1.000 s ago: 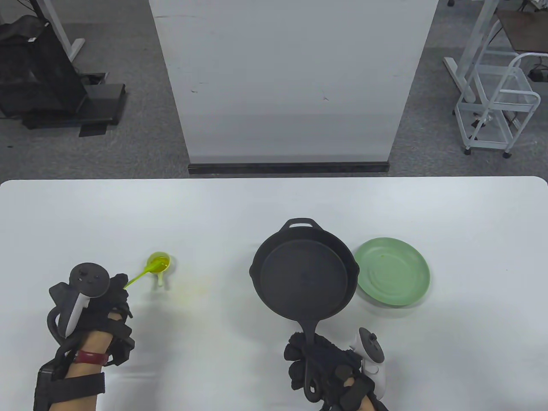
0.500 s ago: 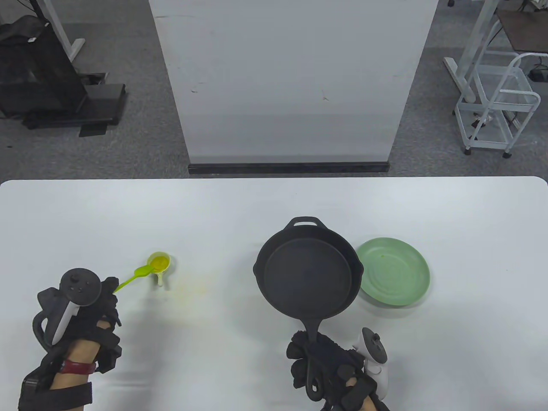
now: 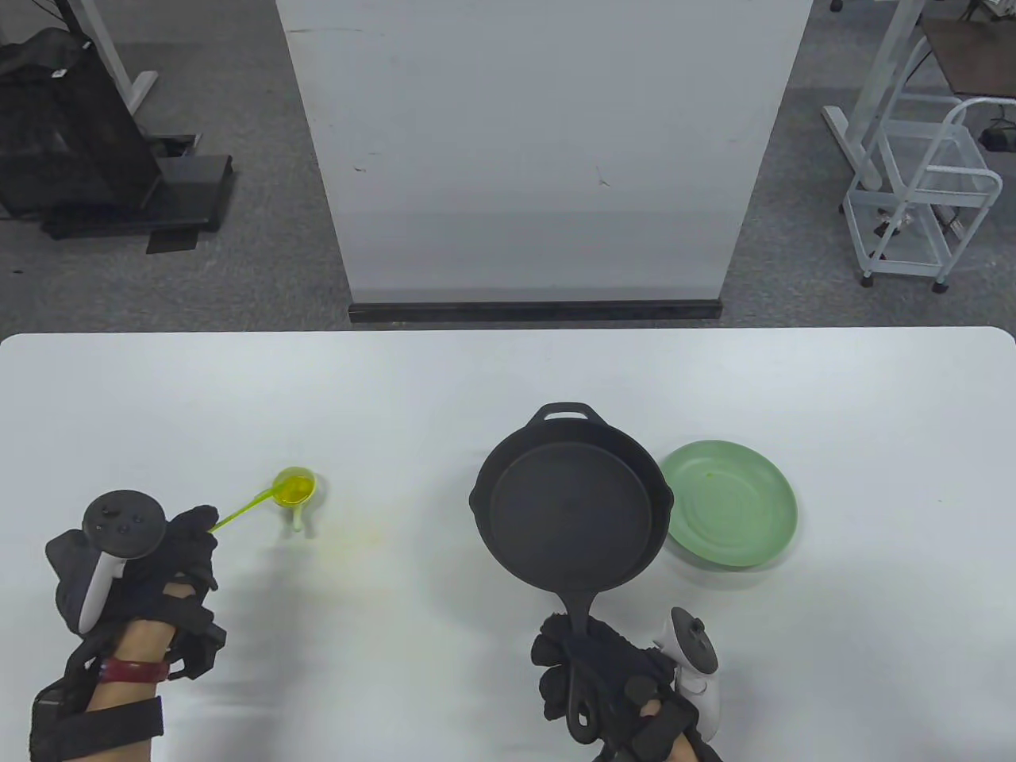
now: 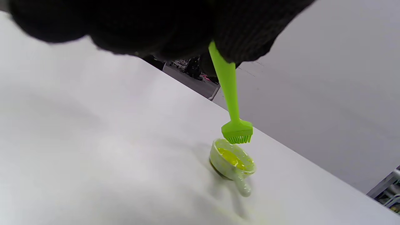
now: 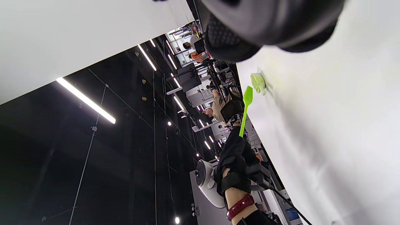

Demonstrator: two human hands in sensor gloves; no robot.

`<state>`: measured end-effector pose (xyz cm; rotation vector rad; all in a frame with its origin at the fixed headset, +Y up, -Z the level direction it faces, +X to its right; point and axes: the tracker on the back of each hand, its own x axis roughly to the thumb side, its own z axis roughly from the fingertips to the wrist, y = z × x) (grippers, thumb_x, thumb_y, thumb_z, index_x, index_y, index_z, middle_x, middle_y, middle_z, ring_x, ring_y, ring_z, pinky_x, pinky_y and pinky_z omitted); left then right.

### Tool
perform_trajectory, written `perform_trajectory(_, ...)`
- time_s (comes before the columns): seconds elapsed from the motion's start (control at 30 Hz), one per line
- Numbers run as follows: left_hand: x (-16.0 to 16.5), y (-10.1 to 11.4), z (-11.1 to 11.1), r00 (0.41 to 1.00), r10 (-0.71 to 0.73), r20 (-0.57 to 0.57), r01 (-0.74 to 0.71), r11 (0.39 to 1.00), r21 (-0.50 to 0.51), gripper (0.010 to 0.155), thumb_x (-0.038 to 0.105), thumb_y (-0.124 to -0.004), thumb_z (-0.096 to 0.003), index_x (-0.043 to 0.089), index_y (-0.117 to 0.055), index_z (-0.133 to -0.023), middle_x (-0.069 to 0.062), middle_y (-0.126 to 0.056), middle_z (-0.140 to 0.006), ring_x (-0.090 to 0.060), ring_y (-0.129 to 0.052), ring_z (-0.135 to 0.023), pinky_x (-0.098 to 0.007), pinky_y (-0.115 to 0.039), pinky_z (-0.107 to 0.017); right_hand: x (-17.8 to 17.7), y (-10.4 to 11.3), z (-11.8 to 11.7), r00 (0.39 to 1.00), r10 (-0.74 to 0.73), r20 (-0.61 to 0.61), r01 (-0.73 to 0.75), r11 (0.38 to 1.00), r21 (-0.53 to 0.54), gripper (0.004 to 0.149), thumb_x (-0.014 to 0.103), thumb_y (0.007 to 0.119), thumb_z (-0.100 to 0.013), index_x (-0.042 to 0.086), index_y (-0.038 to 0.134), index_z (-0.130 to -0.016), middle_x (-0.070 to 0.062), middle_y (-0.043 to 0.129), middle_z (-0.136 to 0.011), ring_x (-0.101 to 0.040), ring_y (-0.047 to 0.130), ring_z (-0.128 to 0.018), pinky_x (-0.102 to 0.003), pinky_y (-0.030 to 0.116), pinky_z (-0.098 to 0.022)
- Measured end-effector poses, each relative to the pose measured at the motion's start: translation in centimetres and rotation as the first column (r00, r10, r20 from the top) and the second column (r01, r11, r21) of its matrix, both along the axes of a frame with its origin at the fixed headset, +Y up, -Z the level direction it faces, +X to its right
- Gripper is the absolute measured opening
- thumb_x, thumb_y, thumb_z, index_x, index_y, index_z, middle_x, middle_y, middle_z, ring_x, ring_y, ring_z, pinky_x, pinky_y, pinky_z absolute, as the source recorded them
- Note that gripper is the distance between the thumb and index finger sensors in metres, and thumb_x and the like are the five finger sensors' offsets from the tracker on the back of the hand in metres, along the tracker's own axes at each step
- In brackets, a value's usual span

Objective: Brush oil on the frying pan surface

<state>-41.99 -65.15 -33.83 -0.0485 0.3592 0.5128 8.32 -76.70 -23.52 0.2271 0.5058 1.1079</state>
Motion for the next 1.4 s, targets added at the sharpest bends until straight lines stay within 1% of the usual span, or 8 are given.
perform_trajectory(0.13,-1.3,-0.8,-0.7,0.985,0.171,-0.037,-0.172,0.985,-0.019,0.047,0.034,-0.076,-0.0468,0.022,-0.079,-0.092,-0.003,-0.092,-0.059,-0.027,-0.091,-0.034,-0.045,-0.081,-0.031,0.0,0.0,0.0,1.000,0.000,0.002,0.000,1.000,0.001,0.057,0.034,0.062,-0.050,-0.001,0.045,-0.091,-0.027,0.058,-0.086,-0.020,0.089,-0.051,-0.038,0.082,-0.037)
perform_trajectory(0.23,-2.1,-2.0,-1.1,0.943,0.328,-0.062,-0.332,0.940,-0.076,0.047,0.034,-0.074,-0.0473,0.017,-0.079,-0.091,-0.002,-0.094,-0.051,-0.025,-0.091,-0.027,-0.044,-0.082,-0.026,0.1,0.1,0.0,1.000,0.001,0.008,-0.001,1.000,0.001,0.057,0.034,0.063,-0.050,-0.001,0.046,-0.092,-0.027,0.058,-0.086,-0.020,0.089,-0.051,-0.039,0.082,-0.037)
perform_trajectory(0.33,-2.6,-2.7,-1.2,0.911,0.402,-0.092,-0.411,0.906,-0.101,0.048,0.035,-0.072,-0.0478,0.014,-0.078,-0.090,0.000,-0.095,-0.047,-0.023,-0.091,-0.022,-0.042,-0.083,-0.022,0.0,0.1,0.1,1.000,0.001,0.008,-0.001,1.000,0.008,0.057,0.034,0.063,-0.050,-0.001,0.046,-0.091,-0.027,0.059,-0.086,-0.020,0.089,-0.051,-0.038,0.082,-0.037)
perform_trajectory(0.53,-3.4,-3.0,-1.0,0.912,0.388,-0.137,-0.405,0.903,-0.140,0.048,0.036,-0.071,-0.0478,0.012,-0.079,-0.089,0.002,-0.096,-0.043,-0.020,-0.091,-0.017,-0.040,-0.084,-0.018,0.1,0.1,0.1,1.000,0.003,0.012,-0.003,1.000,0.009,0.057,0.034,0.063,-0.050,-0.001,0.046,-0.091,-0.027,0.058,-0.086,-0.020,0.089,-0.051,-0.038,0.082,-0.037)
perform_trajectory(0.9,-3.1,-2.0,-0.9,0.922,0.370,-0.111,-0.383,0.913,-0.142,0.049,0.037,-0.071,-0.0480,0.011,-0.079,-0.089,0.002,-0.096,-0.043,-0.020,-0.092,-0.017,-0.040,-0.084,-0.018,0.1,0.1,0.1,1.000,0.002,0.013,-0.002,1.000,0.005,0.057,0.034,0.063,-0.050,-0.001,0.046,-0.091,-0.027,0.058,-0.086,-0.020,0.089,-0.051,-0.038,0.082,-0.037)
perform_trajectory(1.1,-2.8,-0.7,-0.6,0.961,0.258,-0.103,-0.271,0.951,-0.150,0.048,0.038,-0.072,-0.0480,0.012,-0.081,-0.087,0.003,-0.097,-0.039,-0.020,-0.092,-0.015,-0.040,-0.085,-0.017,0.1,0.2,0.1,1.000,0.002,0.016,-0.002,1.000,0.006,0.057,0.034,0.062,-0.050,-0.001,0.046,-0.092,-0.027,0.058,-0.086,-0.020,0.089,-0.051,-0.038,0.082,-0.037)
perform_trajectory(1.2,-2.1,0.4,-0.5,0.955,0.290,-0.069,-0.296,0.949,-0.106,0.049,0.038,-0.072,-0.0479,0.011,-0.080,-0.087,0.003,-0.097,-0.039,-0.020,-0.092,-0.015,-0.040,-0.085,-0.017,0.1,0.1,0.1,1.000,0.002,0.013,-0.003,1.000,0.004,0.057,0.034,0.062,-0.050,-0.001,0.046,-0.092,-0.027,0.058,-0.086,-0.020,0.089,-0.052,-0.038,0.082,-0.037)
perform_trajectory(1.4,2.2,3.0,-1.3,0.899,0.429,0.086,-0.424,0.903,-0.070,0.050,0.038,-0.072,-0.0482,0.011,-0.076,-0.089,0.003,-0.097,-0.039,-0.020,-0.092,-0.014,-0.040,-0.085,-0.016,-0.1,0.1,0.2,1.000,-0.002,0.000,0.002,1.000,0.001,0.057,0.035,0.062,-0.050,-0.001,0.045,-0.092,-0.027,0.058,-0.086,-0.019,0.089,-0.052,-0.038,0.082,-0.038)
